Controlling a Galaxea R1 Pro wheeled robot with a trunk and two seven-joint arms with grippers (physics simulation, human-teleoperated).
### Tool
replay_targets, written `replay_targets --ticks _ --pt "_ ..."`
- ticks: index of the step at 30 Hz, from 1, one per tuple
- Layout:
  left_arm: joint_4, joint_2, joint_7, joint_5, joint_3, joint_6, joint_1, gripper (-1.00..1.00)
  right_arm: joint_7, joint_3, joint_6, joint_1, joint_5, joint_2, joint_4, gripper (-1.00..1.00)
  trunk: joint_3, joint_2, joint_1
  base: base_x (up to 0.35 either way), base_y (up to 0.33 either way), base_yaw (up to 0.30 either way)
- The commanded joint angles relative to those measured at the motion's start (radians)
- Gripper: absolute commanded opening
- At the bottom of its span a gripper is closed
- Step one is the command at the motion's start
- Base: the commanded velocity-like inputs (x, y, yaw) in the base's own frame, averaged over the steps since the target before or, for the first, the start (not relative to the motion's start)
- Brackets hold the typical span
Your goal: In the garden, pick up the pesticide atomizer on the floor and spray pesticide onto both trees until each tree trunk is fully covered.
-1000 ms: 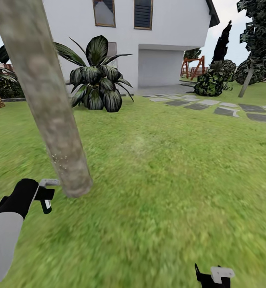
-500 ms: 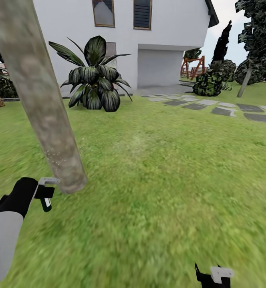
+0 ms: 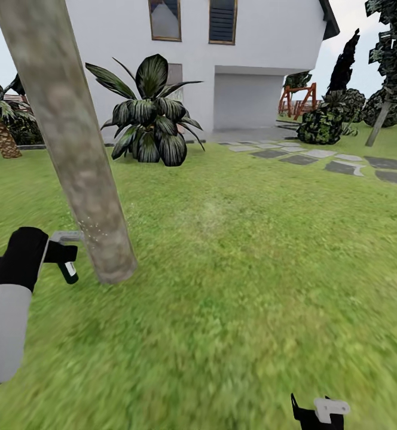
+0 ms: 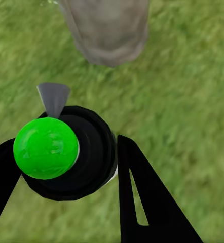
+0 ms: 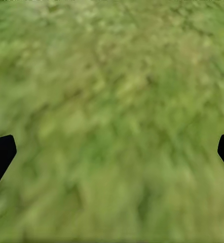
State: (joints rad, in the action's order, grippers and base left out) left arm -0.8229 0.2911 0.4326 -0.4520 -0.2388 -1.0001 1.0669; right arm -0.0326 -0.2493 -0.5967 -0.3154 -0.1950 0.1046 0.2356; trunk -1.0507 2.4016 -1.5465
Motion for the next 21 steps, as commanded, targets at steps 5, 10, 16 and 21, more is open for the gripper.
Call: replay_targets --ticks 5,10,16,21 --pt "-0.002 0.002 0.011 -0.012 -0.002 -0.001 -0.001 -1.0 -0.004 -0.005 -0.003 -0.001 -0.011 0.0 -0.001 1.0 -0.001 0.0 0.0 0.0 -0.19 0.0" --pt "-0.002 0.002 0.01 -0.013 -0.003 -0.003 0.0 -1.0 -0.004 -0.005 -0.003 -0.001 -0.011 0.0 -0.001 1.0 -0.001 0.0 0.0 0.0 -0.266 0.0" --pt "-0.002 0.002 0.009 -0.015 -0.002 -0.002 0.001 -1.0 -0.003 -0.005 -0.003 -0.001 -0.011 0.0 -0.001 1.0 -0.001 0.0 0.0 0.119 -0.243 0.0" --pt "-0.002 0.002 0.009 -0.016 -0.002 -0.002 0.001 -1.0 -0.003 -0.005 -0.003 -0.001 -0.011 0.0 -0.001 1.0 -0.001 0.0 0.0 0.235 -0.189 0.0"
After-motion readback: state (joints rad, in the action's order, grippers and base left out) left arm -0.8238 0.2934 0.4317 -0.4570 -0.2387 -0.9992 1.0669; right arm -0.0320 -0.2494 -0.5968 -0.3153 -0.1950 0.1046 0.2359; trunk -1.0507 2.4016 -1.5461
